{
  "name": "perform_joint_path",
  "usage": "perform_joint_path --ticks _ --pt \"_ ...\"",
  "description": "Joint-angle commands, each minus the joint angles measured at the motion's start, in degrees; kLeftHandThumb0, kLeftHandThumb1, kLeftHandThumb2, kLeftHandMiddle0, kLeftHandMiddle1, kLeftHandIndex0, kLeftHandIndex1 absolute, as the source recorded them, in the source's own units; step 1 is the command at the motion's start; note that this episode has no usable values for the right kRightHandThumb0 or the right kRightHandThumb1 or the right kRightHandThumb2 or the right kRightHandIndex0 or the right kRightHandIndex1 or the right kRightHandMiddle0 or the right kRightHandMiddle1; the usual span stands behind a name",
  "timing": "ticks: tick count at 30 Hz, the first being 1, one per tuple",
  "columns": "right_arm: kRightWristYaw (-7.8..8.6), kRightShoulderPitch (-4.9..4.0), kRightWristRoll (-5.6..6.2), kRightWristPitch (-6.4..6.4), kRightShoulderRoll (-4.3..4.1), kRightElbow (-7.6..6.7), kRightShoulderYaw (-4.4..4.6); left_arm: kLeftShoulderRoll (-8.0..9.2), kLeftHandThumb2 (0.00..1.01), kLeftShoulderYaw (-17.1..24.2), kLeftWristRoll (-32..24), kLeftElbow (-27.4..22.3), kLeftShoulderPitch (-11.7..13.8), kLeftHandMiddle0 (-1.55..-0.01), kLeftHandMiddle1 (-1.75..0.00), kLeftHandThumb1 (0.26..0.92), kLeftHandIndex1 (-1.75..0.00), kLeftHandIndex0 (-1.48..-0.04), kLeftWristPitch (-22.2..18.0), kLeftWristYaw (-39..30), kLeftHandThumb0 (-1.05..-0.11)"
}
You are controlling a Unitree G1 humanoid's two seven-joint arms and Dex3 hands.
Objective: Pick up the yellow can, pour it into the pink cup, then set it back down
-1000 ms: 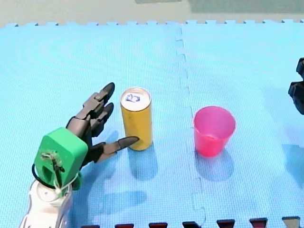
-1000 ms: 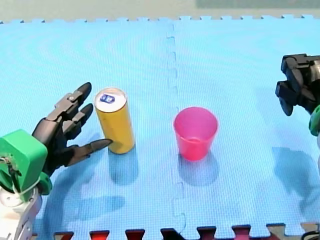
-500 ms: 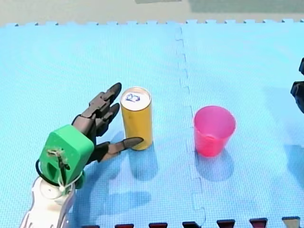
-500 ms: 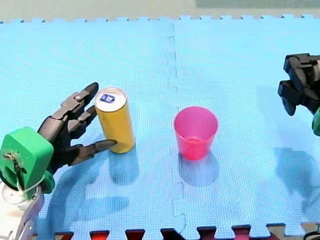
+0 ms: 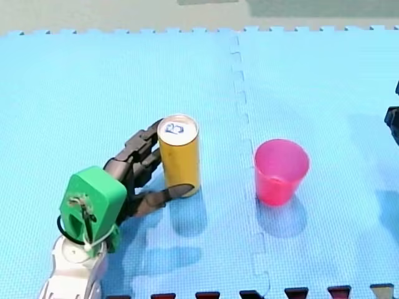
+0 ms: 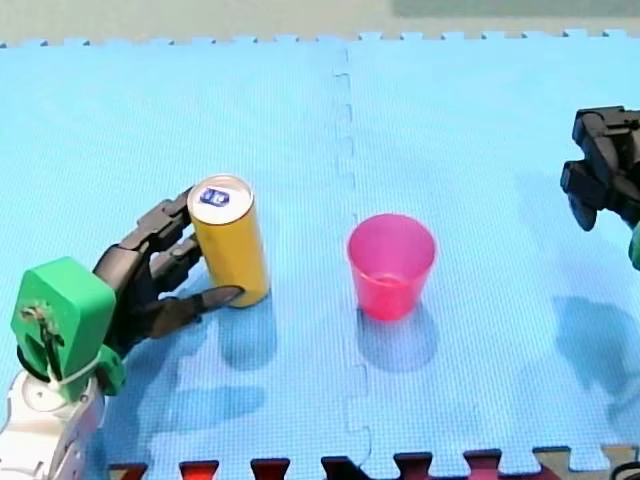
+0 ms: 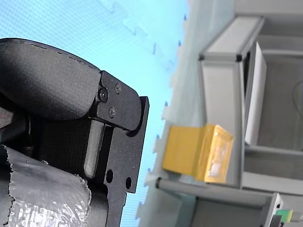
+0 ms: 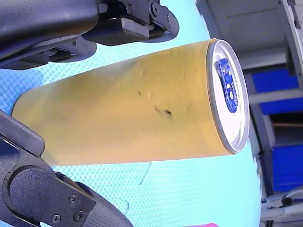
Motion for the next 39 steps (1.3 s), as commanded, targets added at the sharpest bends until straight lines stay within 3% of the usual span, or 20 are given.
perform_joint_path --ticks 1,10,20,31,39 --pt "0.09 -0.05 0.22 0.26 -0.3 -0.2 -0.17 -0.17 0.0 0.6 -0.8 1.4 -0.7 -0.34 -0.01 0.643 0.0 -0.29 -0.7 -0.6 -0.672" --pt "0.17 -0.13 0.16 0.66 -0.55 -0.33 0.02 -0.66 0.0 1.7 -1.5 7.5 -3.0 -0.34 0.0 0.633 0.0 -0.3 -3.5 -1.8 -0.643" --pt "-0.37 -0.03 -0.39 0.52 -0.64 -0.37 0.6 -0.64 0.0 2.4 -1.6 10.7 -4.4 -0.35 0.0 0.627 0.0 -0.31 -5.6 -2.2 -0.631" --pt "-0.07 0.31 -0.12 0.0 -0.46 -0.55 0.41 -0.59 0.0 2.5 -0.8 12.8 -6.2 -0.36 -0.01 0.63 0.0 -0.32 -6.4 -2.0 -0.634" --pt "0.3 0.57 0.22 -0.33 -0.37 -0.6 0.14 -0.95 0.0 1.9 1.1 15.1 -9.0 -0.37 -0.01 0.632 0.0 -0.32 -7.4 -0.6 -0.622"
